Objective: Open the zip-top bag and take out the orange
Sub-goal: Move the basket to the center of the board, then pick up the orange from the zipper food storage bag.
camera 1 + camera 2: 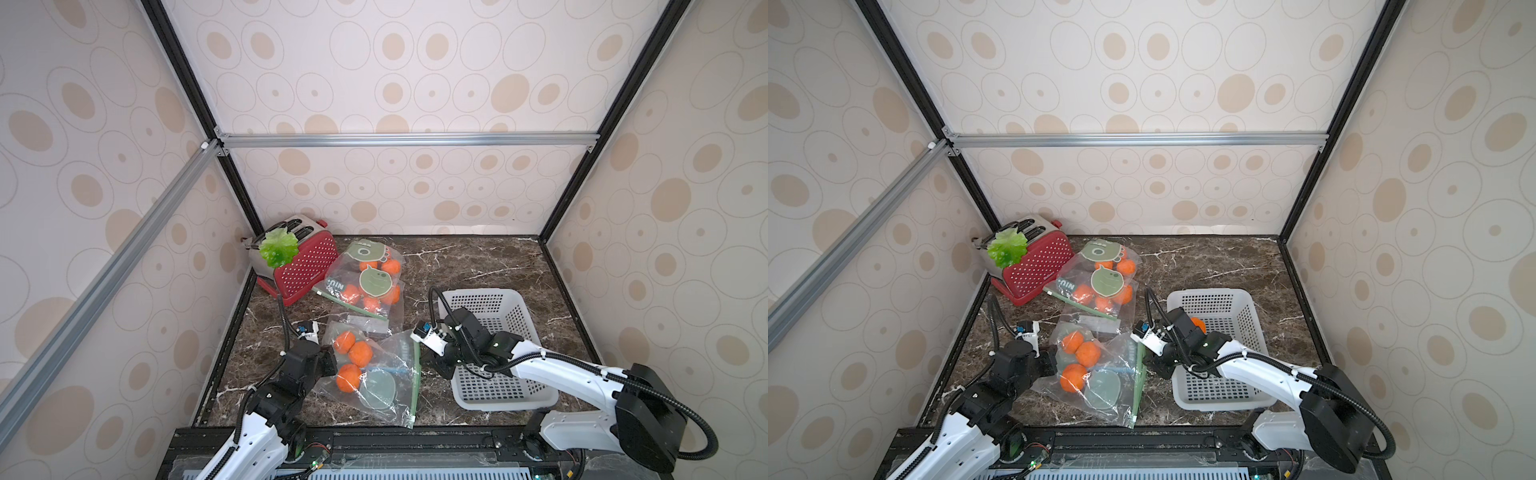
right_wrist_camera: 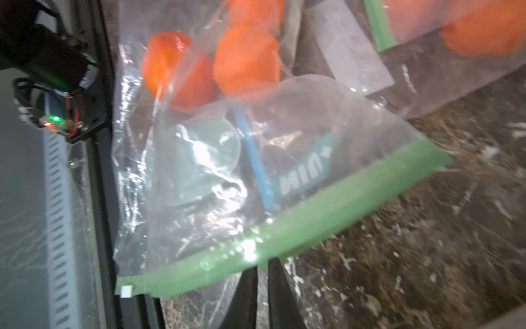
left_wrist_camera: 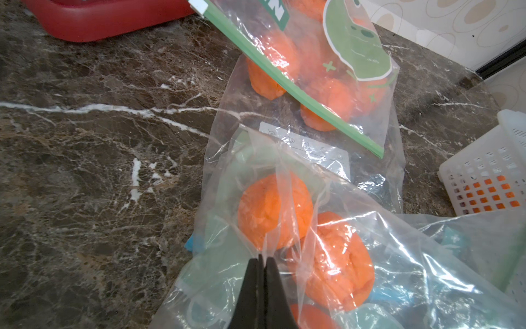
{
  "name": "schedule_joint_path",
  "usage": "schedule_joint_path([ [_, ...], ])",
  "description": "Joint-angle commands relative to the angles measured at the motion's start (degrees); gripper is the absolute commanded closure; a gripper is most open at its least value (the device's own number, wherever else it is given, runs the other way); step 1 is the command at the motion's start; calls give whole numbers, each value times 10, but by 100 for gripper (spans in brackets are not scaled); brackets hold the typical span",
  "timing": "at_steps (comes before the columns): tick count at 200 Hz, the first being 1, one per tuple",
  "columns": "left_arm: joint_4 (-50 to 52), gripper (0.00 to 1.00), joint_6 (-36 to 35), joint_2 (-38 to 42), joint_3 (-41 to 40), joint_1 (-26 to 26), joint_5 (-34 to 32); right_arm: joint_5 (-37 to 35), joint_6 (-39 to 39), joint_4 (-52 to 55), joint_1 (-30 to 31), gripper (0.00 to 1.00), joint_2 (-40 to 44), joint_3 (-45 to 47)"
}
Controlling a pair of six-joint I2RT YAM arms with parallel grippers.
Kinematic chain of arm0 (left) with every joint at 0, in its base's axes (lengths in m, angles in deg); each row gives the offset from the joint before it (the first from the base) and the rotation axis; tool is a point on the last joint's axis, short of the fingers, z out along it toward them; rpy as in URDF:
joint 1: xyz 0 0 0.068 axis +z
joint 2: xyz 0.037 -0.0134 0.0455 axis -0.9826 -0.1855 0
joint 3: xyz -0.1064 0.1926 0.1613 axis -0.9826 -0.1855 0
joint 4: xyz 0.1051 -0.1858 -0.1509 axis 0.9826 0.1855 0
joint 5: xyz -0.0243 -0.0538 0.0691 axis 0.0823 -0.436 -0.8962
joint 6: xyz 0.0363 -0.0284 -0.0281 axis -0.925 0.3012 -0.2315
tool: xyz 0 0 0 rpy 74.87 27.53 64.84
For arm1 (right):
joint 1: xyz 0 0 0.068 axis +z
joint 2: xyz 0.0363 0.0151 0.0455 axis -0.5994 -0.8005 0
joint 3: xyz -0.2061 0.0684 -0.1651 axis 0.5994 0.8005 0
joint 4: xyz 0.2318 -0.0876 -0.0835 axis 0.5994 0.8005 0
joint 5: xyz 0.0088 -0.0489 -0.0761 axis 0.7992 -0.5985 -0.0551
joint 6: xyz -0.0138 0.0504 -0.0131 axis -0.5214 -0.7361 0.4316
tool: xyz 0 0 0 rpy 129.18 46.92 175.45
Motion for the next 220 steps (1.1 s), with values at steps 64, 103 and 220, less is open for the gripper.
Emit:
schedule_joint_path([
  [64,-14,100,111,-38,-32,1,9,155,78,-172,34,71,-160,-46],
  [103,-37,100,140,-68,-46,1,-3,97,63,-252,63,57,-219,-68],
  [220,-129,100,117,-213,-35,1,63,28,-30,-414,73,30,-340,-143],
])
